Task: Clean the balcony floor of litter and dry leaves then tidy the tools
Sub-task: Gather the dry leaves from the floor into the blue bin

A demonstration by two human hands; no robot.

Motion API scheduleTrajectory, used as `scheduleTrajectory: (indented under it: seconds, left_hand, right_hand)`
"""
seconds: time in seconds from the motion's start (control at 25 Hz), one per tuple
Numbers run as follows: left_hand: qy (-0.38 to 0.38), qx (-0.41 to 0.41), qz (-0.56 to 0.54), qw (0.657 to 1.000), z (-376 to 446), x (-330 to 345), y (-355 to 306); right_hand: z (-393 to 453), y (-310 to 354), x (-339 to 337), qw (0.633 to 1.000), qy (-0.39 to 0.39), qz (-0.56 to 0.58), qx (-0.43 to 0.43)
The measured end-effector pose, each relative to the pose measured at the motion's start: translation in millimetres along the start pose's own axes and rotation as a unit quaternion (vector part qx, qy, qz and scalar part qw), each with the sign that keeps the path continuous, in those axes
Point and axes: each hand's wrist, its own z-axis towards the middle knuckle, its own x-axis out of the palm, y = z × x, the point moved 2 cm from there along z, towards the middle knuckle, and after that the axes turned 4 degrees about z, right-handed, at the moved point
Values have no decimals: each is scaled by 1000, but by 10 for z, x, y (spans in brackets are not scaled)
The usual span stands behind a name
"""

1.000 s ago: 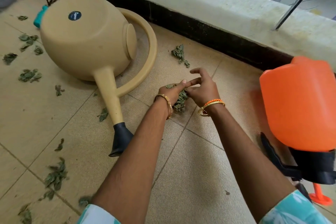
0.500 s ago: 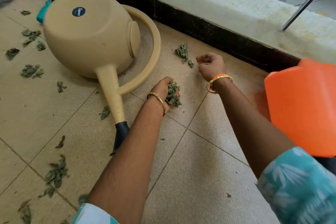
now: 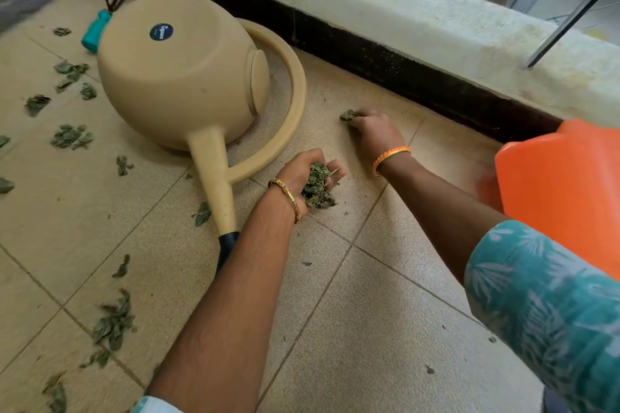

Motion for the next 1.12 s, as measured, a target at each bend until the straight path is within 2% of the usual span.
scheduleTrajectory:
  seconds: [0.08, 0.16, 0.2, 0.28, 0.32, 0.4, 0.52, 0.6, 0.64, 0.68, 0.76, 0.92, 1.04, 1.12]
  left_hand:
    - [-8, -6, -4, 1000, -24, -32, -10]
    - [-10, -4, -12, 1000, -83, -44, -39]
    - [-6, 1, -16, 1000, -107, -44, -65]
    - [16, 14, -30, 999, -195, -13, -120]
    - [31, 22, -40, 998, -253, 15, -144]
    - [56, 37, -46, 997, -364, 76, -164]
    - [53, 54, -30, 997, -550, 112, -158]
    - [19, 84, 1, 996, -655, 104, -143]
    - [-14, 110, 23, 994, -711, 87, -117]
    - [-52, 138, 47, 988, -728, 42, -75]
    - [-116, 163, 74, 977, -756, -80, 77]
    - [-245, 159, 44, 955, -859, -529, 491]
    - [-245, 194, -10, 950, -1178, -686, 563]
    - [-241, 212, -34, 946, -1325, -777, 522]
  right_hand:
    - [-85, -3, -129, 995, -49, 64, 57]
    - [-254, 33, -273, 965, -71, 197, 158]
    - [-385, 76, -322, 930, -65, 294, 208]
    - [-716, 226, -337, 826, -21, 475, 303]
    - [-879, 329, -342, 782, 3, 527, 334]
    - [-1114, 557, -375, 705, 41, 604, 369]
    - [-1339, 909, -524, 594, 79, 706, 376]
    - [-1458, 1079, -647, 539, 78, 752, 371]
    - [-1509, 1131, -705, 524, 65, 762, 374]
    - [-1555, 1178, -748, 522, 47, 764, 377]
    - [-1657, 1301, -772, 547, 20, 747, 377]
    - [-1945, 1620, -620, 649, 9, 685, 331]
    - [-2019, 1804, -631, 739, 0, 616, 273]
    - [-1967, 1934, -695, 766, -11, 603, 224]
